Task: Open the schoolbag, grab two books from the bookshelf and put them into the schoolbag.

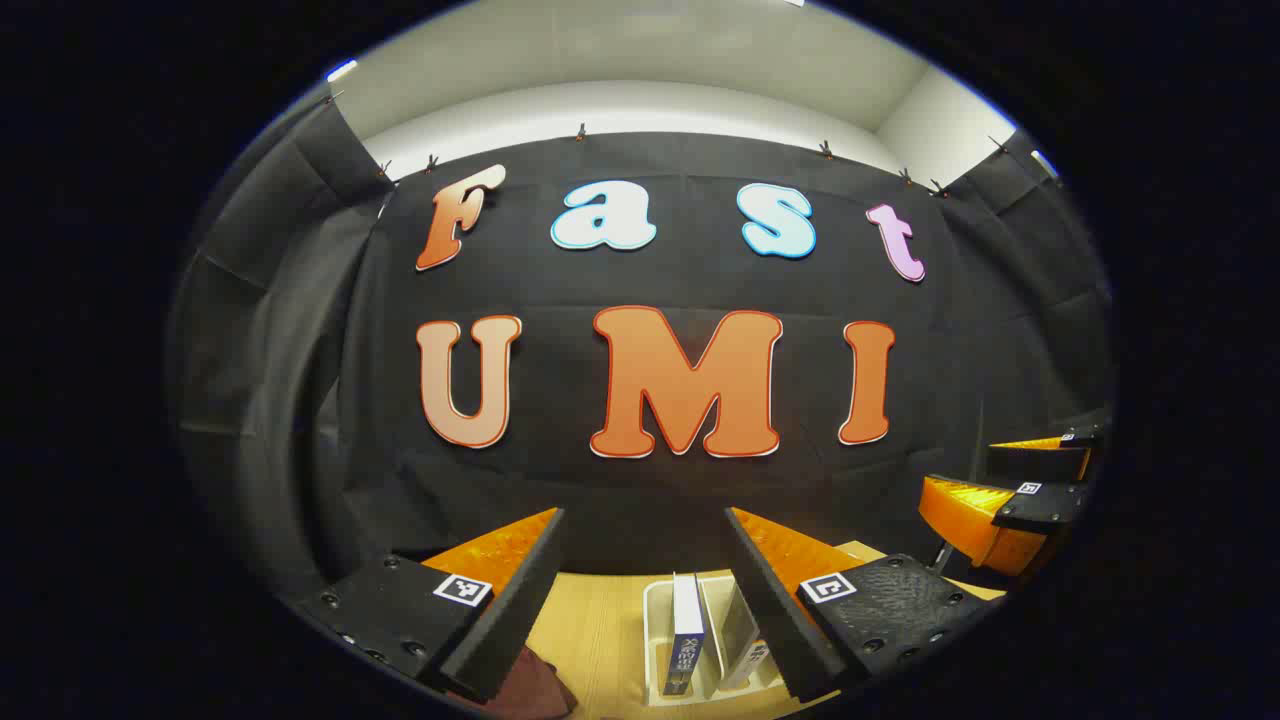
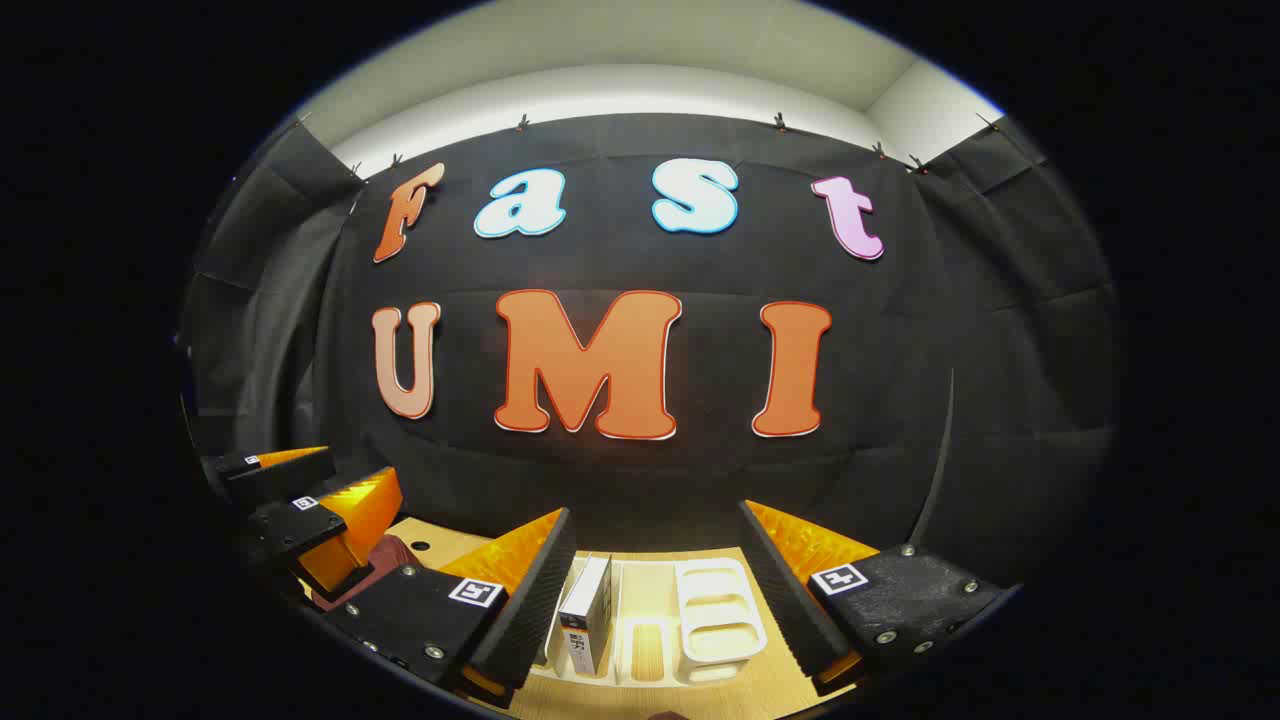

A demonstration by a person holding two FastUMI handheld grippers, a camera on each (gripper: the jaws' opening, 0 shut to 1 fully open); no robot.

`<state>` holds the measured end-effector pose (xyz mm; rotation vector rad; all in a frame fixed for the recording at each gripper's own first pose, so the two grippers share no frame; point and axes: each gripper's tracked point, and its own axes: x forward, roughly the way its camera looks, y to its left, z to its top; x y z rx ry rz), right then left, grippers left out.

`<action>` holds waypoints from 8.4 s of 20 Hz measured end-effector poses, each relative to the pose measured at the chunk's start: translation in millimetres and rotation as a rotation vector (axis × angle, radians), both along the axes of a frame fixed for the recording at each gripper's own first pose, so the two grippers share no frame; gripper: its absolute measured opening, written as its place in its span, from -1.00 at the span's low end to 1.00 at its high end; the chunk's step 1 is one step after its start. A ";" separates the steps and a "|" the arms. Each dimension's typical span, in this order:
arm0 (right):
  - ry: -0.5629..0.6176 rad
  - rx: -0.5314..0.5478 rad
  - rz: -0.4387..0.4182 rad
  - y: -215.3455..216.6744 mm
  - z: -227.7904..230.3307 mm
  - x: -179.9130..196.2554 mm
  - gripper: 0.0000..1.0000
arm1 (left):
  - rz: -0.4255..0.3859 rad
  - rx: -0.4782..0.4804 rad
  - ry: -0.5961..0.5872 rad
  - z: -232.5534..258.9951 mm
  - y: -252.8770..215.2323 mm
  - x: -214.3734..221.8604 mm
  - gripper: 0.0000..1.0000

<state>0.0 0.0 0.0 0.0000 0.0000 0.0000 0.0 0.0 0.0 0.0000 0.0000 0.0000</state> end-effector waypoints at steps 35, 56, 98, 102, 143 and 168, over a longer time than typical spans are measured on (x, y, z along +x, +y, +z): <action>0.036 0.014 0.121 -27.7 -29.4 13.6 1.00 | 0.104 0.047 -0.015 1.0 -29.3 -5.8 0.92; 0.083 -0.035 0.118 -56.9 -64.3 11.3 0.92 | 0.175 0.364 0.311 -147.5 53.6 -42.3 0.92; 0.190 -0.120 0.102 53.7 -72.1 70.0 0.92 | -0.023 0.936 0.805 -365.2 217.0 -48.8 -0.23; 0.280 -0.152 0.127 84.8 -78.8 86.4 0.92 | -0.125 0.827 0.868 -348.7 221.2 -39.9 -0.98; 1.441 -0.033 -0.053 164.4 -263.4 148.1 -0.19 | -0.572 0.437 1.094 -258.6 268.9 38.9 -0.82; 1.201 0.609 0.095 135.3 -129.2 8.8 -0.24 | -0.486 0.352 1.119 -270.7 268.4 30.2 -0.82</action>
